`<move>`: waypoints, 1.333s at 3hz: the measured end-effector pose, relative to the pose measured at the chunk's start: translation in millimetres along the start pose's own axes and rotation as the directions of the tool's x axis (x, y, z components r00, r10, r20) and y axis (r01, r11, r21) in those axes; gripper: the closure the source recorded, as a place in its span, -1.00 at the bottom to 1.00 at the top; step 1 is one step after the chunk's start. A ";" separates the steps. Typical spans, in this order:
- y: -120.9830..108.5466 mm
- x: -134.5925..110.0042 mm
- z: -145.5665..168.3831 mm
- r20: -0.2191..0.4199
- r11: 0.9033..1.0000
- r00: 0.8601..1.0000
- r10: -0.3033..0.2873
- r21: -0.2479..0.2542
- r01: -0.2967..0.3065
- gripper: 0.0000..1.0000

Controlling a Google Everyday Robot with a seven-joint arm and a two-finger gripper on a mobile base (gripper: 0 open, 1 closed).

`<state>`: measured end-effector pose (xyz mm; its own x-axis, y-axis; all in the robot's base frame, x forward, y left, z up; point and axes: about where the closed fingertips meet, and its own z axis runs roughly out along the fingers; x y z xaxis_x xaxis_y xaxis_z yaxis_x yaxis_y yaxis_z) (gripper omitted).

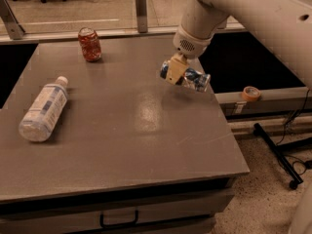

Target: Place redbull can upright

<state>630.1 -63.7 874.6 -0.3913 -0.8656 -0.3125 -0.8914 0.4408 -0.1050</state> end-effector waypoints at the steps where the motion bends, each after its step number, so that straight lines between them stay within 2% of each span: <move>1: 31.3 -17.5 -25.6 0.121 0.976 0.980 -0.159 -0.128 0.174 1.00; 2: 60.9 -30.5 -40.1 0.329 0.906 0.914 -0.236 -0.266 0.330 1.00; 3: 93.7 -39.2 -62.8 0.534 0.830 0.810 -0.242 -0.318 0.458 1.00; 4: 100.3 -48.1 -69.9 0.571 0.821 0.787 -0.231 -0.320 0.473 1.00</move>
Offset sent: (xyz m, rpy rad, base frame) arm -0.1095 0.0707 0.0882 0.7195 0.2022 0.6834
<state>543.5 5.6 945.1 0.0287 -0.6478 -0.7613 -0.9900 -0.1238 0.0680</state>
